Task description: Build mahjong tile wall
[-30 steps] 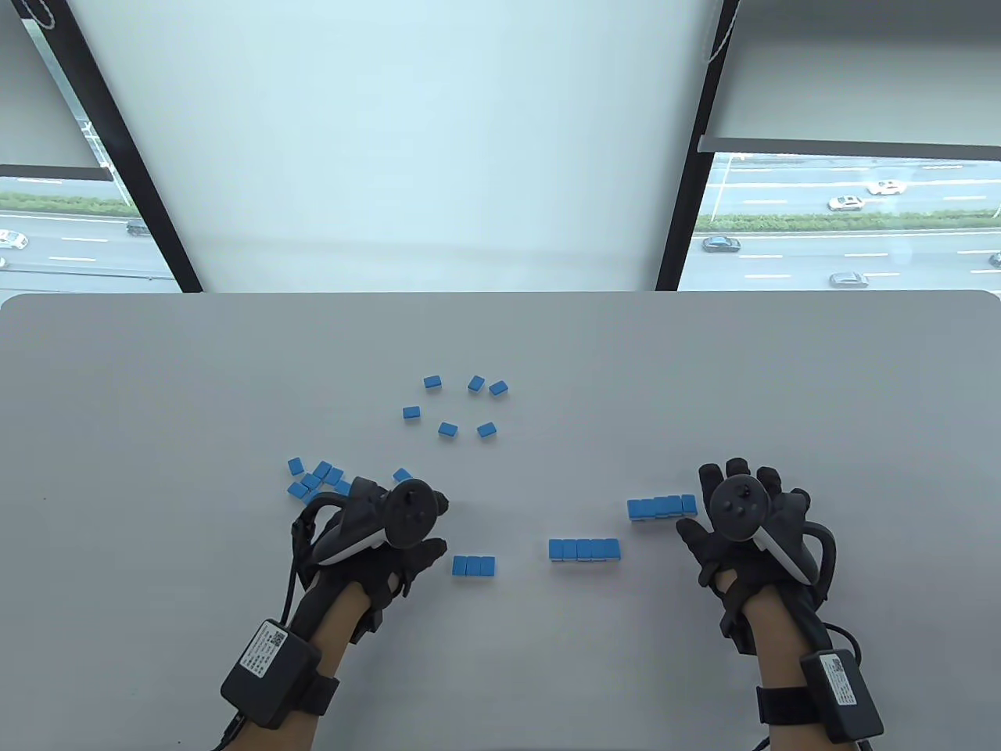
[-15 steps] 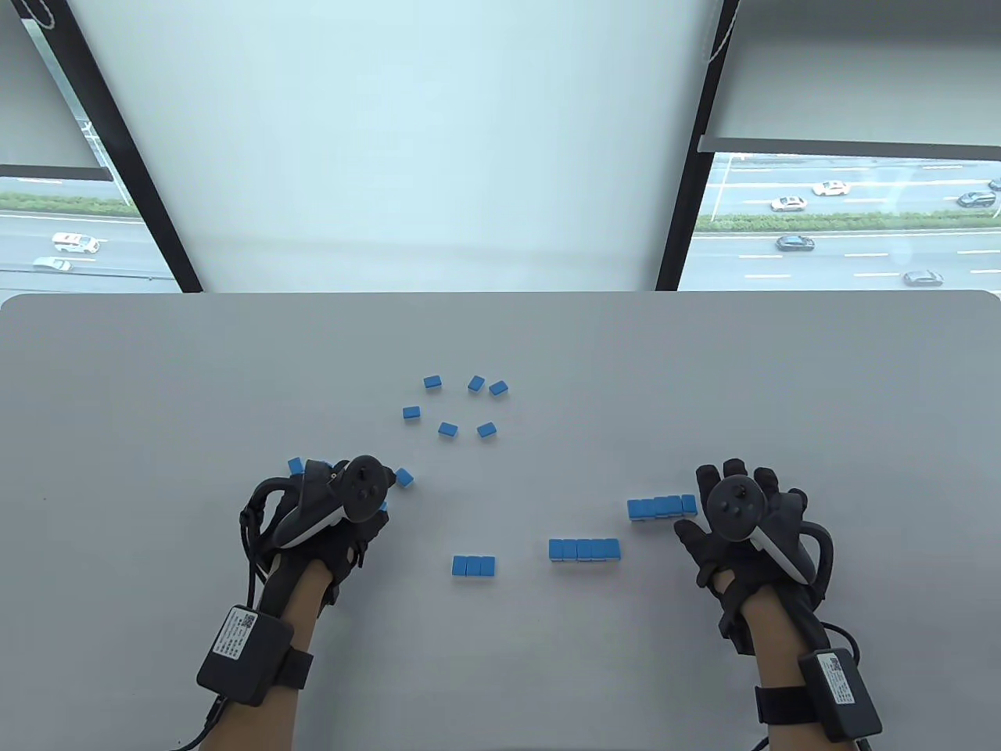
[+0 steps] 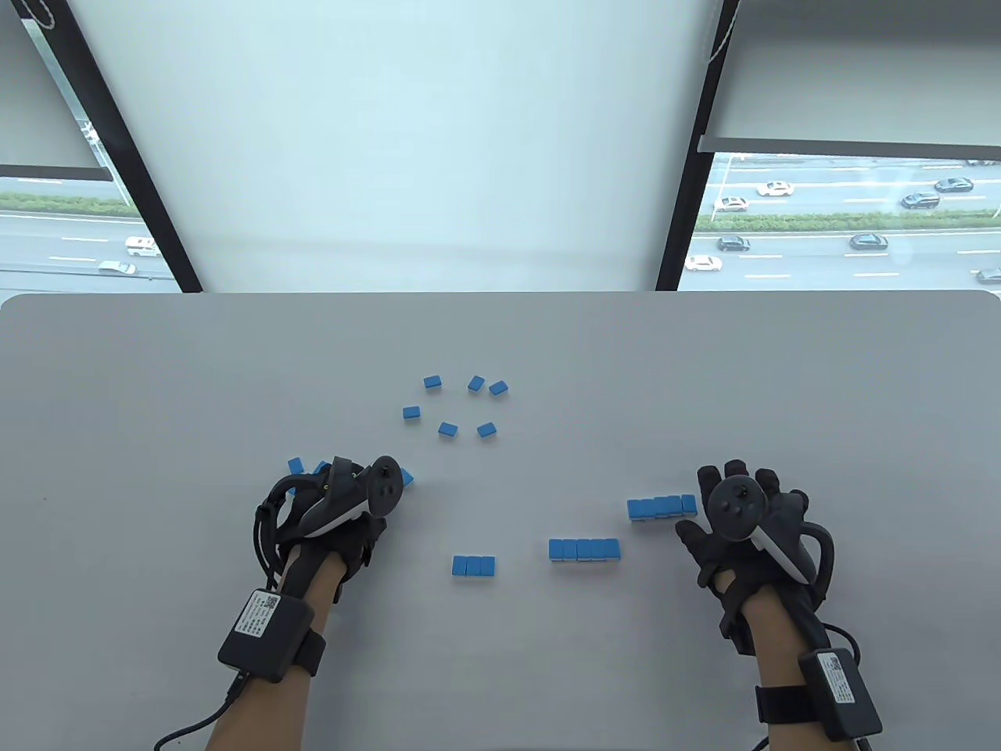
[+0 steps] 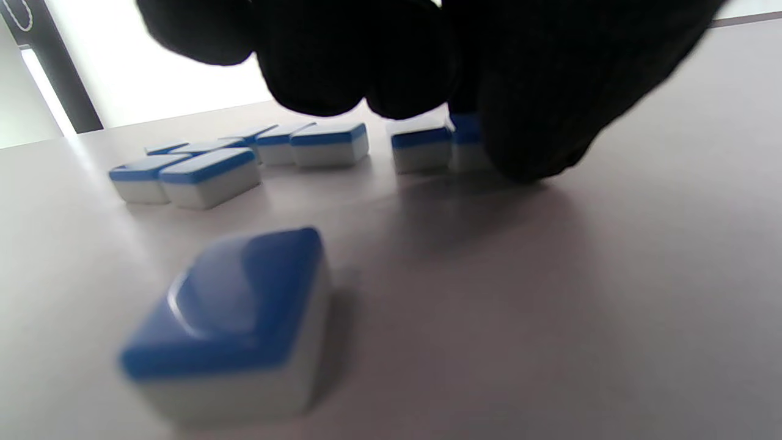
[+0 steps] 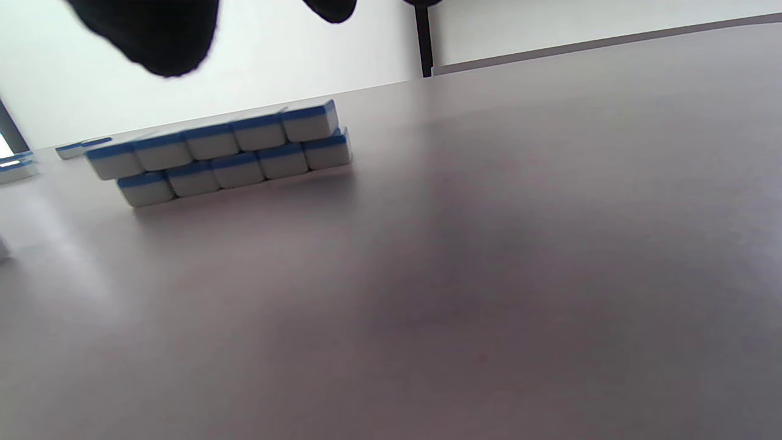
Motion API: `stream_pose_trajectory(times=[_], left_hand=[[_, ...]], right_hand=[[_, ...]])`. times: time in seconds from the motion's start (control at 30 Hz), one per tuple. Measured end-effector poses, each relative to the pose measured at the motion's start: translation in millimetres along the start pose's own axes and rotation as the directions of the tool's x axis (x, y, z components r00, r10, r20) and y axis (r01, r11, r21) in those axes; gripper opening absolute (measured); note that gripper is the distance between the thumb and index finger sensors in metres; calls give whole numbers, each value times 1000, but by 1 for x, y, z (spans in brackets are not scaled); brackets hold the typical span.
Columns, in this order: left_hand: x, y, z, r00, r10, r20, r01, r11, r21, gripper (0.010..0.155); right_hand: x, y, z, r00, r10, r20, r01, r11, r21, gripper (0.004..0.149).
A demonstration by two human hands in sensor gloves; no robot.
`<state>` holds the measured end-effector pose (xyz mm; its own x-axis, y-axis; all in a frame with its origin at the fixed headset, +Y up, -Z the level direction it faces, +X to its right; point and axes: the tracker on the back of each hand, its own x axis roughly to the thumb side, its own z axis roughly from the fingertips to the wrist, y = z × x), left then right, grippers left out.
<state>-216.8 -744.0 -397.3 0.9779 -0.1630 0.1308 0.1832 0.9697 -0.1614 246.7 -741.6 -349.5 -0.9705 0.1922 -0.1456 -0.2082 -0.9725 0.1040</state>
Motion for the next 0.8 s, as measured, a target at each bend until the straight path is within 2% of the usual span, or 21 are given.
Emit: stream_pose_trajectory(times=[0.13,0.4,0.67,0.8], left_hand=[[2,2,5,1000,10,15,-10,1000,-5,56],[23,29,32,990,87,114,-93,994,50,60],[53,28,42,971,114,212,-104,993,-59,60],[65,22,41,965,97,243,-80,994,-80,61]], right_hand=[[0,0,0,1000,-1,0,1,1000,1,79],[-1,-1,0,1000,-8,1,8,1000,-6,79],[-1,-1,0,1000,-6,5,6,1000,-8,79],[-1,-1,0,1000,-5,3,5,1000,-9,79]])
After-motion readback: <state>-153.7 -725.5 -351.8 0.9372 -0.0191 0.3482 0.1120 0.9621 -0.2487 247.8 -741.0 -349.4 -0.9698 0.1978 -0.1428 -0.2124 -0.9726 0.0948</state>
